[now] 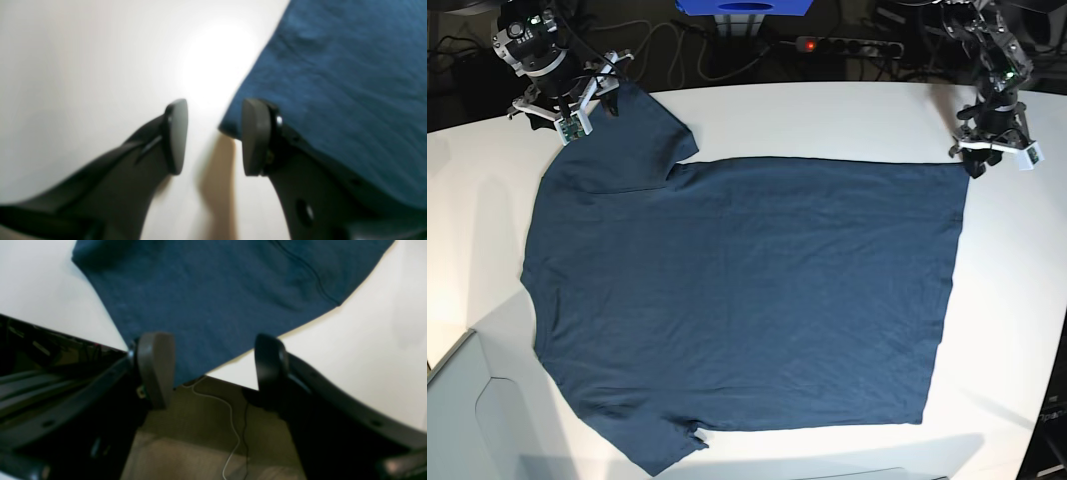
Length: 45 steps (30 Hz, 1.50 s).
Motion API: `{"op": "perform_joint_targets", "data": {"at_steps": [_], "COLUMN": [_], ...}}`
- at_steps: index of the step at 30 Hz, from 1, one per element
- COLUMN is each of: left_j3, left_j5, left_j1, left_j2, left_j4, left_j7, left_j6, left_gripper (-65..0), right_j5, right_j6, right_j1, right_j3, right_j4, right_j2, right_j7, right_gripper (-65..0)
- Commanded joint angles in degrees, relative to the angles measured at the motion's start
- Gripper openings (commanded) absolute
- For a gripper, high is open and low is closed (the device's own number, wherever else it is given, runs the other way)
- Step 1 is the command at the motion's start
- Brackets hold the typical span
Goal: Fold the T-shirt properly
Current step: 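Grasp the sleeve corner with right gripper, hem corner with left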
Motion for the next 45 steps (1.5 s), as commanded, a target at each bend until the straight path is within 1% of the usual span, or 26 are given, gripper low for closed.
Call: {"op": "perform_joint_targets", "data": {"at_steps": [1, 6, 12, 20, 28, 31, 32, 34, 35, 39, 40, 45], "left_j3": [0.44, 0.71, 3.08, 3.17, 2.99, 3.17, 3.17, 3.17, 3.17, 3.17, 3.26, 3.26], "left_j5": [-0.69, -0.69, -0.69, -0.69, -0.78, -0.78, -0.95, -0.95, -0.86, -0.86, -0.86, -1.13], "left_j1": [-0.77, -1.21, -1.12, -1.12, -1.12, -1.12, -1.12, -1.12, -1.12, -1.21, -1.21, -1.21], "left_j2": [-1.02, -1.20, -1.37, -0.67, -0.67, -0.67, -0.67, -0.67, -0.67, -0.67, -0.67, -0.67], "left_j4": [0.86, 0.86, 0.77, 0.69, -4.50, -4.59, -4.50, -4.24, -4.24, -4.59, -4.59, -4.59], "left_j7": [-1.27, -1.27, -1.27, -1.27, -1.44, -1.44, -1.44, -1.44, -1.44, -1.44, -1.44, -1.36], "left_j6": [-0.44, -0.44, -0.35, -0.26, -0.44, -0.61, -0.61, -0.61, -0.70, -0.70, -0.70, -0.70], "left_gripper": [-39.6, -39.7, -39.8, -39.8, -39.9, -40.0, -40.7, -45.1, -47.9, -62.9, -65.0, -65.0], "right_j5": [0.23, 0.23, 0.23, 0.23, 0.23, 0.23, 0.23, 0.23, 0.23, 0.23, 0.23, 0.32], "right_j6": [1.09, 1.09, 1.09, 1.09, 1.09, 1.09, 1.09, 1.09, 1.09, 1.09, 1.09, 1.09], "right_j1": [-0.49, -0.76, -0.93, -1.02, -1.02, -1.02, -1.02, -1.02, -1.02, -0.84, -0.76, 0.91], "right_j3": [0.19, 0.19, 0.19, 0.19, 0.28, 0.28, 0.28, 0.28, 0.37, 0.54, 0.54, 0.28], "right_j4": [0.78, 0.78, 0.78, 0.78, 0.78, 0.78, 0.78, 0.78, 0.78, 0.78, 0.78, -2.82], "right_j2": [0.24, 0.24, 0.24, 0.24, 0.24, 0.24, 0.24, 0.24, 0.24, 0.24, 0.15, 0.15], "right_j7": [0.86, 0.77, 0.77, 0.77, 0.77, 0.77, 0.77, 0.77, 0.77, 0.77, 0.77, 1.03], "right_gripper": [-29.0, -29.0, -29.0, -29.0, -29.0, -29.0, -29.0, -29.0, -29.1, -29.0, -29.0, -29.0]}}
